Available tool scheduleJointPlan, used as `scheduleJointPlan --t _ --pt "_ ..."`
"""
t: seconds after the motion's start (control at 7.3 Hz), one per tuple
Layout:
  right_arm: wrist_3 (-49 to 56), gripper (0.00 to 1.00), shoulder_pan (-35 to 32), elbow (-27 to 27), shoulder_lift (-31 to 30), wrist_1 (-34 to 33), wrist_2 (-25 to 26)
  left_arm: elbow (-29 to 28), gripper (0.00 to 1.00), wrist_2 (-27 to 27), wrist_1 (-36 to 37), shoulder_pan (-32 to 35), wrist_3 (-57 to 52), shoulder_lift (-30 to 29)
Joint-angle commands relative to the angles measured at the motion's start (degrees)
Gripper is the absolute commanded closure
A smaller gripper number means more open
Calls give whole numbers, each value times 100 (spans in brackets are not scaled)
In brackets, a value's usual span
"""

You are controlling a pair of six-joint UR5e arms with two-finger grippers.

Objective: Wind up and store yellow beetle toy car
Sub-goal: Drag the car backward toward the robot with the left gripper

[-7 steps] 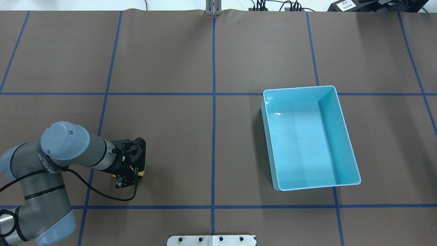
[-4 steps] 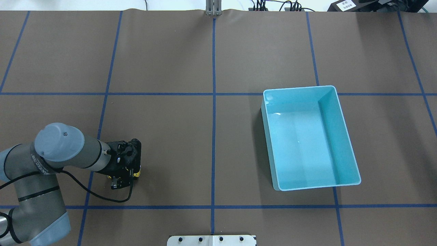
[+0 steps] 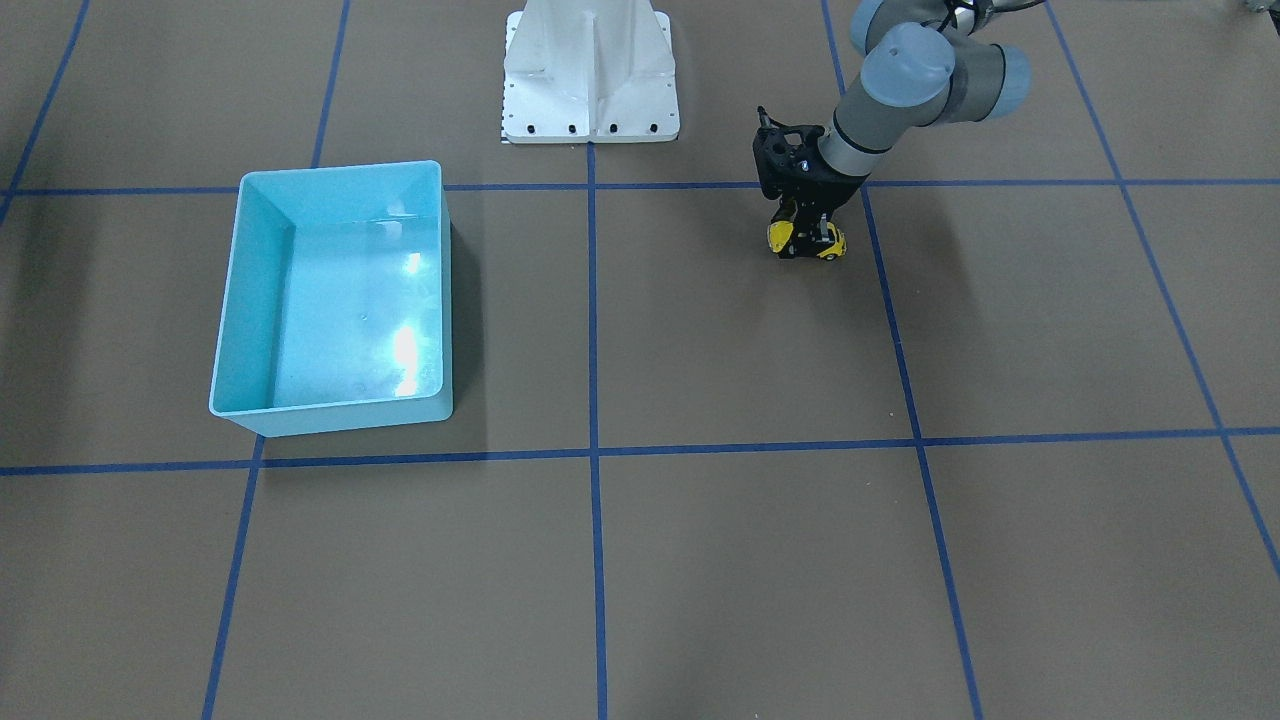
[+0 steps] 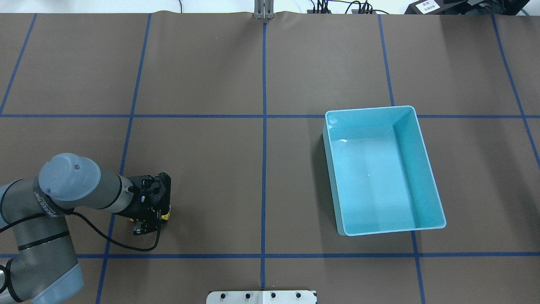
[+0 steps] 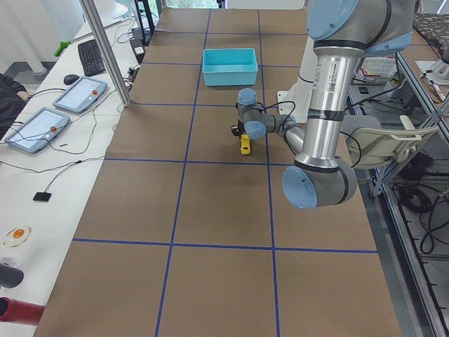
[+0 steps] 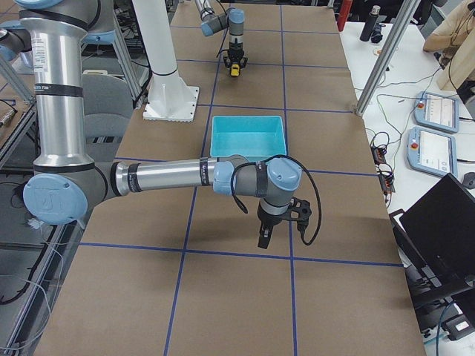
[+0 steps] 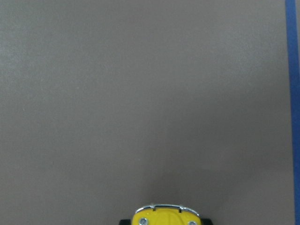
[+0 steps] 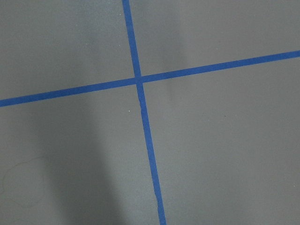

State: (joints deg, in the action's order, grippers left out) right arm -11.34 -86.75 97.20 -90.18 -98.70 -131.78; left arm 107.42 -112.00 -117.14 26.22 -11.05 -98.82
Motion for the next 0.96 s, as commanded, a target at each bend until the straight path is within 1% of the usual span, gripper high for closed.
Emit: scheduleJointPlan --t 0.0,0.55,0.82 --pt "0 0 0 0 0 0 -5 25 100 3 -19 6 -2 99" --pt "0 0 0 0 9 0 -5 16 100 3 -19 15 7 108" --pt "0 0 0 9 9 0 -5 25 100 3 -71 15 42 222"
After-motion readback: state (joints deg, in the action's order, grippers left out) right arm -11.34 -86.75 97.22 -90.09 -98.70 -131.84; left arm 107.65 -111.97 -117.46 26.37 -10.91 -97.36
